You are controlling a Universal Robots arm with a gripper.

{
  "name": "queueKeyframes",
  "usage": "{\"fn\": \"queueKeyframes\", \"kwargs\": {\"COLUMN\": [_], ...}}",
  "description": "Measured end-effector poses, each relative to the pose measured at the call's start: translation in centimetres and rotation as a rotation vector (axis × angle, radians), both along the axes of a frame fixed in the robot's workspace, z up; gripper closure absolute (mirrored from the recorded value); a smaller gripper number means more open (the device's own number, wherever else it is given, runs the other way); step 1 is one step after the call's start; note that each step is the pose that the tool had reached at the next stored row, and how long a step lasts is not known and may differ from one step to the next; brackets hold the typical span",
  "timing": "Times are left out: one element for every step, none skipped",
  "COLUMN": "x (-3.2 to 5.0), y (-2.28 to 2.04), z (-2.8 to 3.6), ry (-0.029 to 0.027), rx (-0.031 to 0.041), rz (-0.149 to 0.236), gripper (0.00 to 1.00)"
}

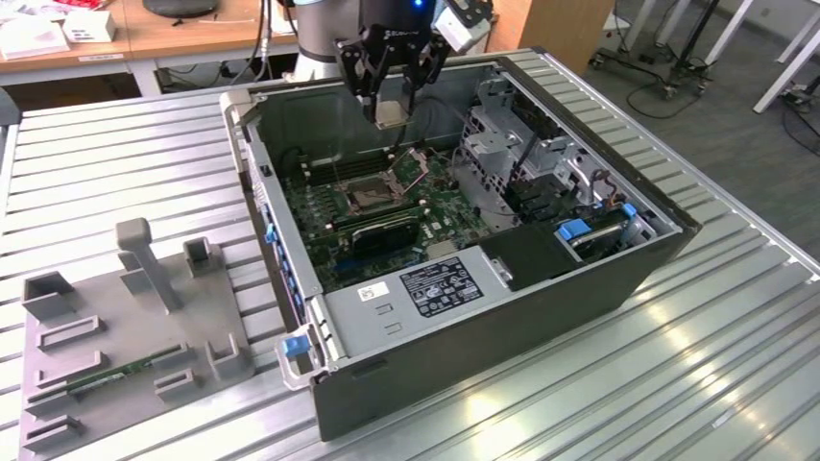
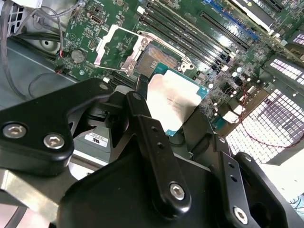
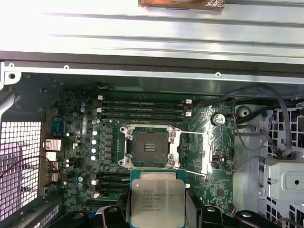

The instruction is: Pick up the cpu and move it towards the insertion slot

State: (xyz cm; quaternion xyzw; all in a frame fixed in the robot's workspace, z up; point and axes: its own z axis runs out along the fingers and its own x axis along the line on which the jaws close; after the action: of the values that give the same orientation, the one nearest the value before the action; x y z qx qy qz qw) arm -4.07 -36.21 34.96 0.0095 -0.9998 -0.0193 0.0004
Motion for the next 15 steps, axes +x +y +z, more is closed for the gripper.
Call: {"fn": "queueKeyframes", "kwargs": {"x": [0.00, 0.00, 0.00, 0.00, 0.00, 0.01, 0.00, 0.00, 0.00, 0.00, 0.00, 0.00, 0.00, 0.00, 0.00], "y": [0.00, 0.00, 0.00, 0.00, 0.01, 0.01, 0.01, 0.00, 0.00, 0.00, 0.00, 0.00, 0.00, 0.00, 0.00], "z": [0.00, 0.00, 0.00, 0.00, -0.01, -0.07, -0.17, -0.31, -0.46, -0.64, -0.82, -1.00, -1.18, -1.35, -1.53], "ry": [0.0000, 0.0000, 0.0000, 0.0000, -0.0001, -0.0001, 0.0000, 0.0000, 0.0000, 0.0000, -0.0001, 0.0000, 0.0000, 0.0000, 0.0000], "rx": [0.0000, 0.0000, 0.0000, 0.0000, 0.0001, 0.0002, 0.0001, 0.0000, 0.0000, 0.0001, 0.0001, 0.0000, 0.0000, -0.0002, -0.0004], "rz": [0.000, 0.000, 0.000, 0.000, 0.000, 0.000, 0.000, 0.000, 0.000, 0.000, 0.000, 0.000, 0.000, 0.000, 0.000], "gripper": [0.45, 0.45, 0.45, 0.45, 0.45, 0.45, 0.45, 0.45, 0.45, 0.45, 0.45, 0.45, 0.45, 0.45, 0.45]}}
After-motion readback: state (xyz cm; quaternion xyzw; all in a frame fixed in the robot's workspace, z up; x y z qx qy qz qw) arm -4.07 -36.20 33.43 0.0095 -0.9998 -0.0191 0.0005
